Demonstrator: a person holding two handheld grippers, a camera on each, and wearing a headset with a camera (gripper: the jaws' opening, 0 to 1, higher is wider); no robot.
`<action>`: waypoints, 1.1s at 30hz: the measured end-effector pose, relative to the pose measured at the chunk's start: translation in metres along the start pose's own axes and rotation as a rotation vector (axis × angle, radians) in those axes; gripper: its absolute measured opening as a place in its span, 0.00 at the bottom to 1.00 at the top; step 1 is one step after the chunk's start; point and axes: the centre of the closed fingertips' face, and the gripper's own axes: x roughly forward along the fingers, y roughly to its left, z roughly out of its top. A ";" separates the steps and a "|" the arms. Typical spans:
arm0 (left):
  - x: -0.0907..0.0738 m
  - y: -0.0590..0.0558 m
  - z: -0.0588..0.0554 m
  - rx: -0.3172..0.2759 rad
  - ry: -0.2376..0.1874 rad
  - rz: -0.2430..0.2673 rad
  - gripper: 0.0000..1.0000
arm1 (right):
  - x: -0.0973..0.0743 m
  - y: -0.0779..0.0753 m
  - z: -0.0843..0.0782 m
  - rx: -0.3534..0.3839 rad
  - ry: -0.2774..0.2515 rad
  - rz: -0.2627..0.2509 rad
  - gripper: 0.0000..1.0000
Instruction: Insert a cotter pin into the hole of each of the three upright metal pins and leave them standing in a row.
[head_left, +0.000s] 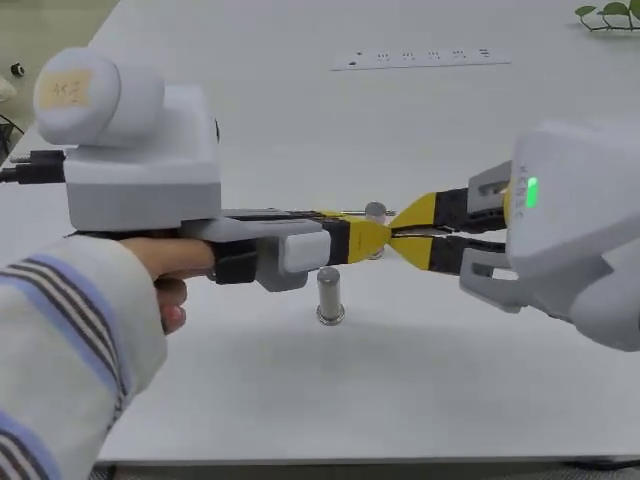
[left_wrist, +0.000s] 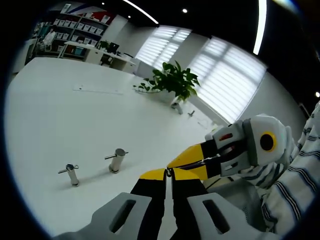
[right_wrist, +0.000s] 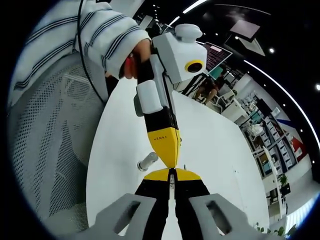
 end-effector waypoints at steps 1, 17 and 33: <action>0.000 0.000 0.000 0.005 0.002 -0.001 0.00 | 0.000 0.000 0.001 0.000 0.000 0.001 0.00; -0.002 0.006 -0.012 0.178 0.101 0.037 0.00 | 0.003 0.010 -0.005 0.081 -0.009 0.044 0.09; -0.007 -0.011 -0.019 0.559 0.103 -0.049 0.00 | 0.002 0.022 -0.021 0.450 -0.086 0.170 0.12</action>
